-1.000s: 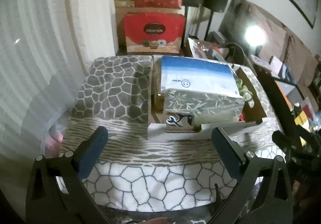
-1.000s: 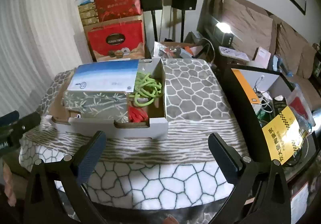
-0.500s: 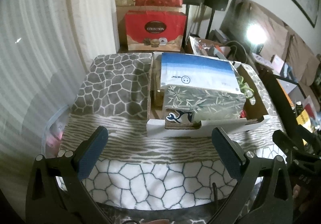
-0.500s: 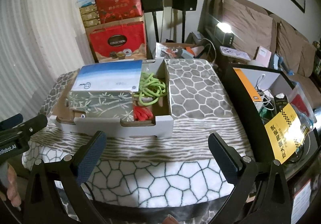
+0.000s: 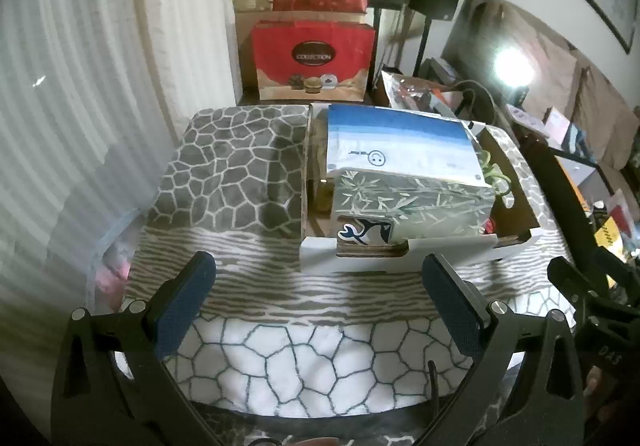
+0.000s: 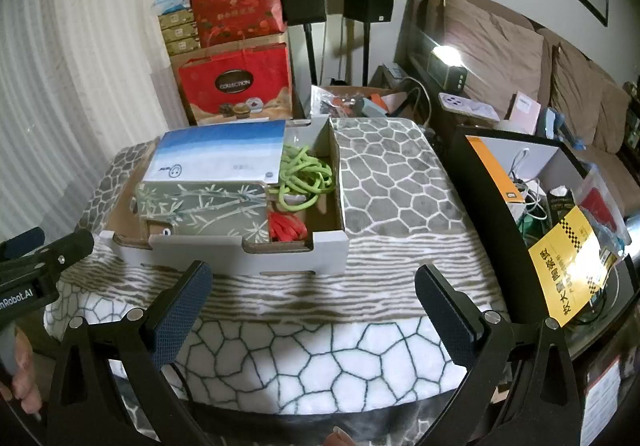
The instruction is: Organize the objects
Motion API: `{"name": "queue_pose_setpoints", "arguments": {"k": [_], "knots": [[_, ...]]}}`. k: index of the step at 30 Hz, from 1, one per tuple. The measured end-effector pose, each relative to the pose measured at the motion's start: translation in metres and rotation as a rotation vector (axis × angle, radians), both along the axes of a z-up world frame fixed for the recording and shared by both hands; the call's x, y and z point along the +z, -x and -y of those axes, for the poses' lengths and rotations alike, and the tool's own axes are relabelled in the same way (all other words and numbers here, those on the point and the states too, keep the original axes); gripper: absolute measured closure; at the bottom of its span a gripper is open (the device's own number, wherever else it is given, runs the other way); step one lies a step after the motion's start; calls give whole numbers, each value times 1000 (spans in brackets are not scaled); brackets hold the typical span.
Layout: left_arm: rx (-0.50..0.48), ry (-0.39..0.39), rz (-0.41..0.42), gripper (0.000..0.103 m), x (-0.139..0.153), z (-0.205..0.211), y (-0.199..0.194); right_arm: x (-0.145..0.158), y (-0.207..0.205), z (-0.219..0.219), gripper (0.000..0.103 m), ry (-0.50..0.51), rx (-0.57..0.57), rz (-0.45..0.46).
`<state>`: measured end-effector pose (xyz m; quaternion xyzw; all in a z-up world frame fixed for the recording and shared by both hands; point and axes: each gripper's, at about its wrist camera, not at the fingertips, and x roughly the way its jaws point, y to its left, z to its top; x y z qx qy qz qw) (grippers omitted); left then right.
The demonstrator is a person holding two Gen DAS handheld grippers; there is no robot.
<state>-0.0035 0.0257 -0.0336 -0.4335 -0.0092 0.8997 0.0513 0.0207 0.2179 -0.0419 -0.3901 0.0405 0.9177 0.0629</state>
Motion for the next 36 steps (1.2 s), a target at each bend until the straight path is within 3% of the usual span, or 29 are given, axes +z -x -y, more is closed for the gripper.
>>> {"name": "queue_pose_setpoints", "arguments": {"k": [12, 36], "knots": [[-1, 61, -22, 0, 1, -3, -4, 2, 2, 2, 1, -14, -1, -9], [-1, 56, -25, 0, 4, -1, -7, 3, 5, 3, 1, -28, 3, -10]]}}
